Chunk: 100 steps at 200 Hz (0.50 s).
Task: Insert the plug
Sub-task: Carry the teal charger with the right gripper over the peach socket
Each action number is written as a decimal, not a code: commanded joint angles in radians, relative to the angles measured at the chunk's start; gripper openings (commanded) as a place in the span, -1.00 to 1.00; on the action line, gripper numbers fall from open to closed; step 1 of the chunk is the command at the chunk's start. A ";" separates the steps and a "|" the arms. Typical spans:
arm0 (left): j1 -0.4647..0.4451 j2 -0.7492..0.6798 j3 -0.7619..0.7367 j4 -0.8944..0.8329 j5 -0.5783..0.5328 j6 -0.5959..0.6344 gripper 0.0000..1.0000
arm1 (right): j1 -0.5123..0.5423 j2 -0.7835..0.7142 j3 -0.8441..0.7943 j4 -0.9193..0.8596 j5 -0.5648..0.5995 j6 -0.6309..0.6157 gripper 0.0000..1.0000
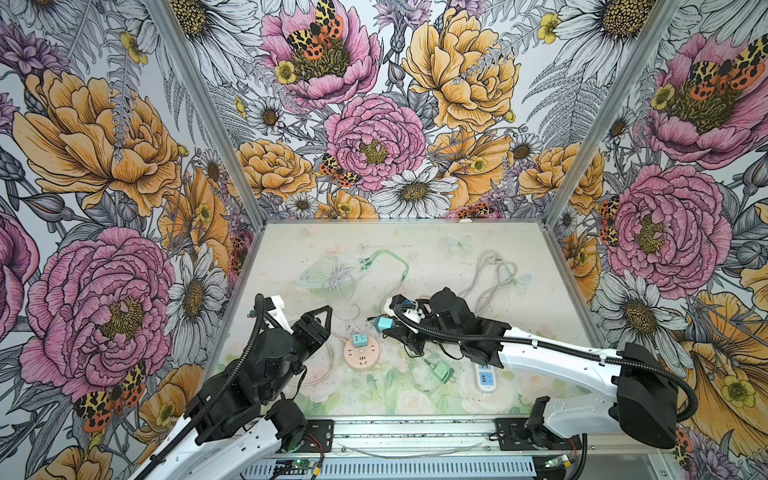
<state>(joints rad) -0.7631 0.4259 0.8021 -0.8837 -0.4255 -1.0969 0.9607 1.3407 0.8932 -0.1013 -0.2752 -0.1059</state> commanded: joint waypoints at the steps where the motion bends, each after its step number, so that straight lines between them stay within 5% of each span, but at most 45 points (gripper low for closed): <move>1: 0.094 0.044 0.029 -0.156 0.081 0.142 0.14 | 0.005 -0.032 0.085 -0.337 -0.039 -0.163 -1.00; 42: 0.353 0.136 0.014 -0.153 0.294 0.320 0.13 | 0.031 0.028 0.235 -0.515 -0.052 -0.314 -1.00; 100: 0.660 0.190 -0.009 -0.110 0.526 0.493 0.19 | 0.109 0.368 0.600 -0.919 0.118 -0.483 -1.00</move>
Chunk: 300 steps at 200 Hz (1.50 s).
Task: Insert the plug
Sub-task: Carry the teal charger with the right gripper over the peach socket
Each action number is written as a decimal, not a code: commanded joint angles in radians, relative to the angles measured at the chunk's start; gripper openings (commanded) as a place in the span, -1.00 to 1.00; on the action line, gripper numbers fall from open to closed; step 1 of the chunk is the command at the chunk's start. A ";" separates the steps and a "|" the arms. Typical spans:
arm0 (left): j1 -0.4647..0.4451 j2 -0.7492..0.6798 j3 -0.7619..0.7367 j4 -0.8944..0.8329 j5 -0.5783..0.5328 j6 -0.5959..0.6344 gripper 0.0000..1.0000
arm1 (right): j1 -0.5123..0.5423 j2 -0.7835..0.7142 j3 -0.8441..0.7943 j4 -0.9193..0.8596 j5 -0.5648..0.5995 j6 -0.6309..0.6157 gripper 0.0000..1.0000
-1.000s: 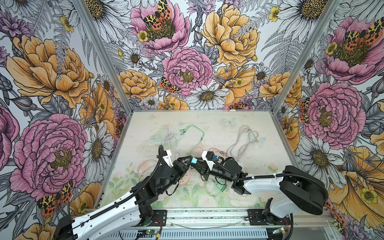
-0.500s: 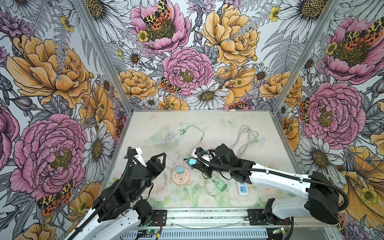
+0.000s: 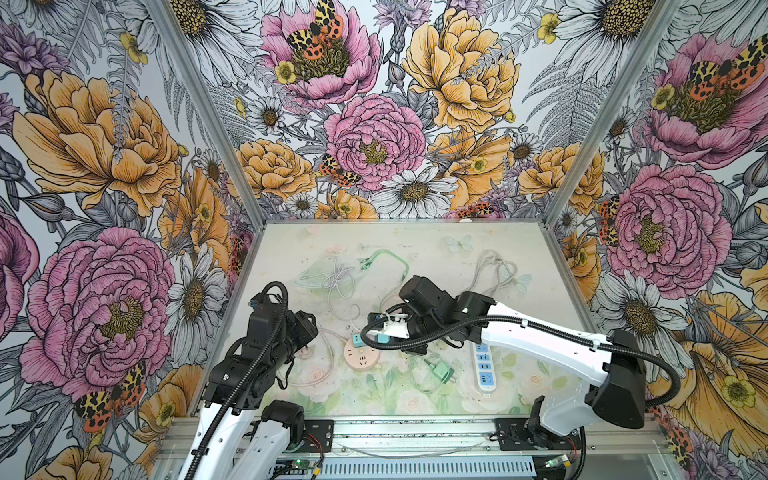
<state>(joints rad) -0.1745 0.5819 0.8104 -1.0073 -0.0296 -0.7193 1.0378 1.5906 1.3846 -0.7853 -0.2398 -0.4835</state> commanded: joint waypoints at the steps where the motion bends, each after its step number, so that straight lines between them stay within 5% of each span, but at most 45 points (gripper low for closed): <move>1: 0.074 0.037 -0.017 0.013 0.131 0.116 0.18 | 0.033 0.124 0.116 -0.240 0.083 -0.108 -1.00; 117: 0.340 0.138 -0.034 0.122 0.330 0.206 0.18 | 0.105 0.432 0.467 -0.434 0.241 -0.234 -1.00; 195: 0.440 0.256 -0.015 0.191 0.434 0.268 0.18 | 0.128 0.718 0.881 -0.709 0.293 -0.231 -1.00; 300: 0.623 0.310 -0.029 0.241 0.583 0.317 0.18 | 0.140 0.785 0.955 -0.730 0.261 -0.267 -1.00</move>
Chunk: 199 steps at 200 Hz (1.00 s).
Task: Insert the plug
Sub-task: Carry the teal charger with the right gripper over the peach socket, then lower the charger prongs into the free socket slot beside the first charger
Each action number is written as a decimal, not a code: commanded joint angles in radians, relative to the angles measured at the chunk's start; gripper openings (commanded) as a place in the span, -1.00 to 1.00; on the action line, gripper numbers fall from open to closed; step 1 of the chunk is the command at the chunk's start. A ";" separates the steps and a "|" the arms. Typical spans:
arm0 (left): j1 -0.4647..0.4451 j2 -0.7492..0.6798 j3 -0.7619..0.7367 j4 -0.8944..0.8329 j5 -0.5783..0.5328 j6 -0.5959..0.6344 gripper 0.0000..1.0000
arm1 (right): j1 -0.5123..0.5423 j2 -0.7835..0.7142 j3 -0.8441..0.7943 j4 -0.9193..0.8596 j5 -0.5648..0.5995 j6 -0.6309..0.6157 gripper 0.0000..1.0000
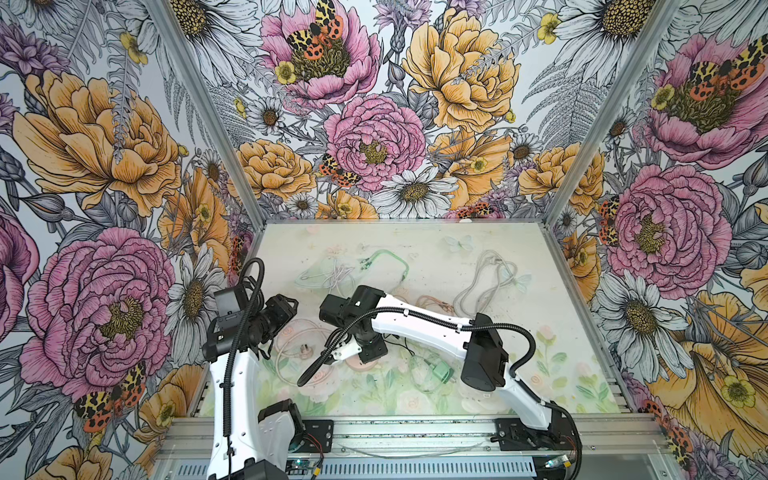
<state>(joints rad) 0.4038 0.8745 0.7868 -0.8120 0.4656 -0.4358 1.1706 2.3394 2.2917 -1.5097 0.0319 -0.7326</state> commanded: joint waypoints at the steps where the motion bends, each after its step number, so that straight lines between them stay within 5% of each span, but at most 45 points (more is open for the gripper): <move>1: 0.048 0.018 -0.006 0.047 0.089 0.034 0.18 | 0.008 0.037 0.049 -0.006 -0.011 -0.018 -1.00; 82: 0.154 0.044 -0.012 0.066 0.162 0.045 0.17 | 0.015 0.098 0.113 -0.007 0.013 -0.021 -1.00; 199: 0.157 0.037 -0.016 0.069 0.176 0.048 0.17 | 0.004 0.149 0.141 -0.017 0.066 -0.012 -1.00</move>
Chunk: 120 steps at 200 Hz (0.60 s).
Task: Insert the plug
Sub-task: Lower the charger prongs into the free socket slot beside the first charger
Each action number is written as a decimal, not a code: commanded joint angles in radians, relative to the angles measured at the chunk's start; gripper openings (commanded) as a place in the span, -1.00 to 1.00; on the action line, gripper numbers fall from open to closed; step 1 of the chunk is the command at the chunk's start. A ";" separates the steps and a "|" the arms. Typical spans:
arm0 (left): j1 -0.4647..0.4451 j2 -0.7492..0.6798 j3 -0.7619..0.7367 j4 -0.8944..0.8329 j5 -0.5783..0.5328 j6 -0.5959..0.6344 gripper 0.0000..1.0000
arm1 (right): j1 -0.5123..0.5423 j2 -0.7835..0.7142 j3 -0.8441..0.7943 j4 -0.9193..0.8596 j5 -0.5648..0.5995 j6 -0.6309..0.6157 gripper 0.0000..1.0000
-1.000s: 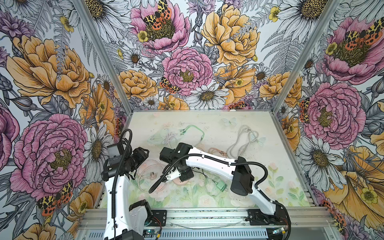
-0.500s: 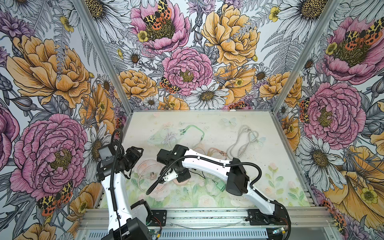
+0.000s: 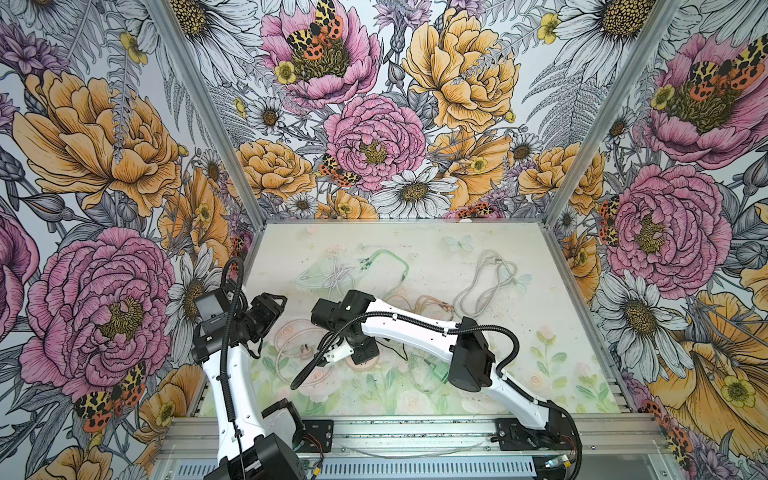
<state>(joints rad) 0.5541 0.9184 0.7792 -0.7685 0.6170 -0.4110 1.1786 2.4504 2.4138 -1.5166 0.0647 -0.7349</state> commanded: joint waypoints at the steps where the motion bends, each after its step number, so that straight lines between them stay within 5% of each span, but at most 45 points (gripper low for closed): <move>1: 0.007 -0.007 -0.008 0.025 0.024 0.023 0.17 | -0.004 0.038 0.019 -0.010 0.034 -0.010 -1.00; 120: 0.009 -0.010 -0.009 0.026 0.023 0.024 0.18 | -0.019 0.034 -0.074 -0.054 0.069 0.090 -1.00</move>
<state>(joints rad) 0.5549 0.9180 0.7792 -0.7662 0.6186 -0.4110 1.1786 2.4645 2.4241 -1.5360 0.0860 -0.6910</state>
